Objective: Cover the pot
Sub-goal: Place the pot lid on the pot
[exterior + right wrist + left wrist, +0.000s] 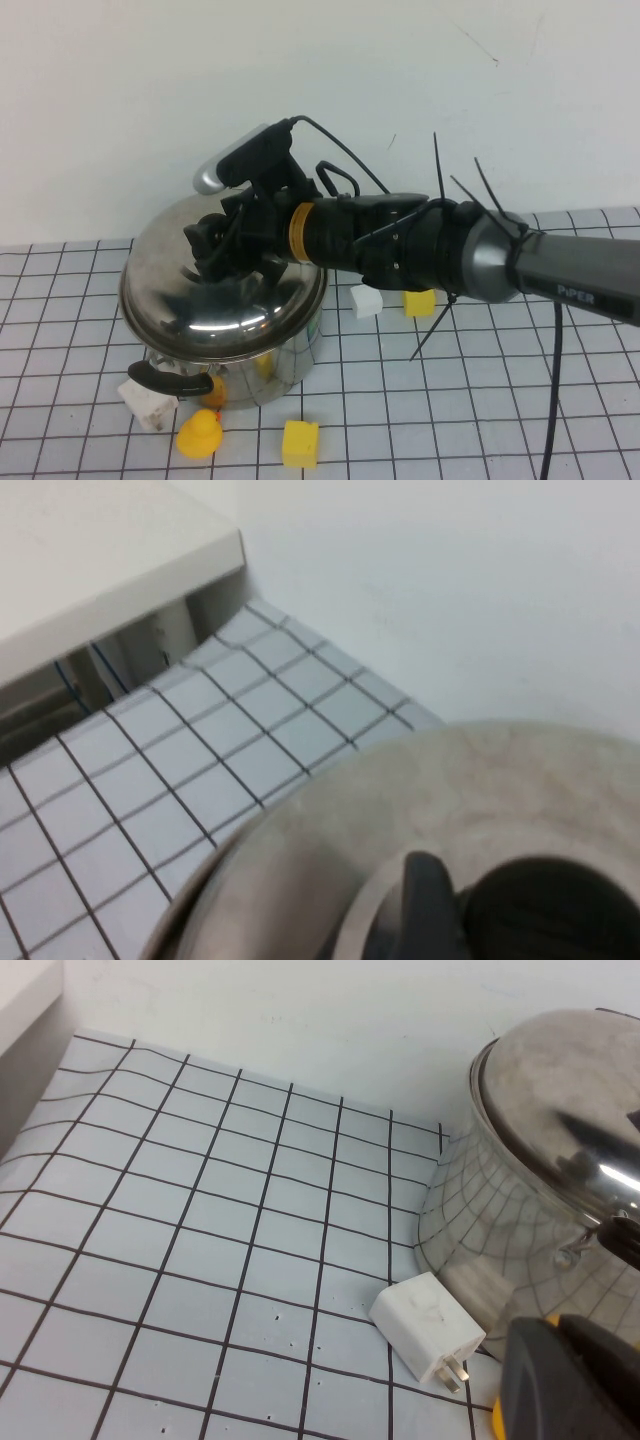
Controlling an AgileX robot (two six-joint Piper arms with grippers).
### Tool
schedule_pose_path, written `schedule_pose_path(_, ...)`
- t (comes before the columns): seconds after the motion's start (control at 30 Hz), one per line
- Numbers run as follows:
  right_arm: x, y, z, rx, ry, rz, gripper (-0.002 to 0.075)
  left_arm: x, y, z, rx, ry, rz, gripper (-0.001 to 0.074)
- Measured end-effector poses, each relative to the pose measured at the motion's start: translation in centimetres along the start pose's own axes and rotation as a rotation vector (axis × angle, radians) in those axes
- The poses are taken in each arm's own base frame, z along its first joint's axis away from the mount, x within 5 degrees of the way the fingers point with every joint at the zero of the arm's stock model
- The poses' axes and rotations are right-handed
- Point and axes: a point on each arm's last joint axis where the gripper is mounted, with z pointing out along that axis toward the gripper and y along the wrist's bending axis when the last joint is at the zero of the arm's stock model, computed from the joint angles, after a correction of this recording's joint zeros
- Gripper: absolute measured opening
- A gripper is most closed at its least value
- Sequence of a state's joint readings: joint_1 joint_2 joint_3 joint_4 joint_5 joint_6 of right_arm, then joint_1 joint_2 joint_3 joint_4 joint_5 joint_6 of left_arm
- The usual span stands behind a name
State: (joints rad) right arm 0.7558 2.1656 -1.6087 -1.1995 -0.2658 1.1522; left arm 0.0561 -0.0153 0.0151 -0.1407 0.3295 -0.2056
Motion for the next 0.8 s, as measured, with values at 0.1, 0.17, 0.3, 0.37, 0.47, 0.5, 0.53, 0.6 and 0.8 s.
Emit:
schedule_pose_path(0.1,-0.8,0.1,-0.5,-0.002,-0.018,-0.01,0.0413,0.0,0.0,0.0,0.0,0.0,0.0,-0.0003)
schedule_pose_path(0.17,-1.0,0.1,-0.7,-0.004,-0.022,-0.02,0.0404,0.0,0.0,0.0,0.0,0.0,0.0,-0.0003)
schedule_pose_path(0.3,-1.1,0.1,-0.7,-0.003,-0.021,-0.031,0.0398,0.0,0.0,0.0,0.0,0.0,0.0,-0.0003)
schedule_pose_path(0.37,-1.1,0.1,-0.7,0.002,-0.017,-0.037,0.0397,0.0,0.0,0.0,0.0,0.0,-0.004,-0.0003)
schedule_pose_path(0.47,-0.8,-0.1,-0.6,0.022,-0.004,-0.042,0.0396,0.0,0.0,0.0,0.0,0.0,-0.004,-0.0003)
schedule_pose_path(0.5,-0.7,-0.2,-0.5,0.027,0.0,-0.042,0.0396,0.0,0.0,0.0,0.0,0.0,-0.004,-0.0003)
schedule_pose_path(0.53,-0.6,-0.2,-0.5,0.027,0.002,-0.042,0.0396,0.0,0.0,0.0,0.0,0.0,-0.004,-0.0003)
schedule_pose_path(0.6,-0.5,-0.1,-0.4,0.023,0.002,-0.041,0.0396,0.0,0.0,0.0,0.0,0.0,-0.004,-0.0003)
schedule_pose_path(0.8,0.5,-0.1,0.2,0.016,0.026,-0.044,0.0379,0.0,0.0,0.0,0.0,0.0,-0.004,-0.0003)
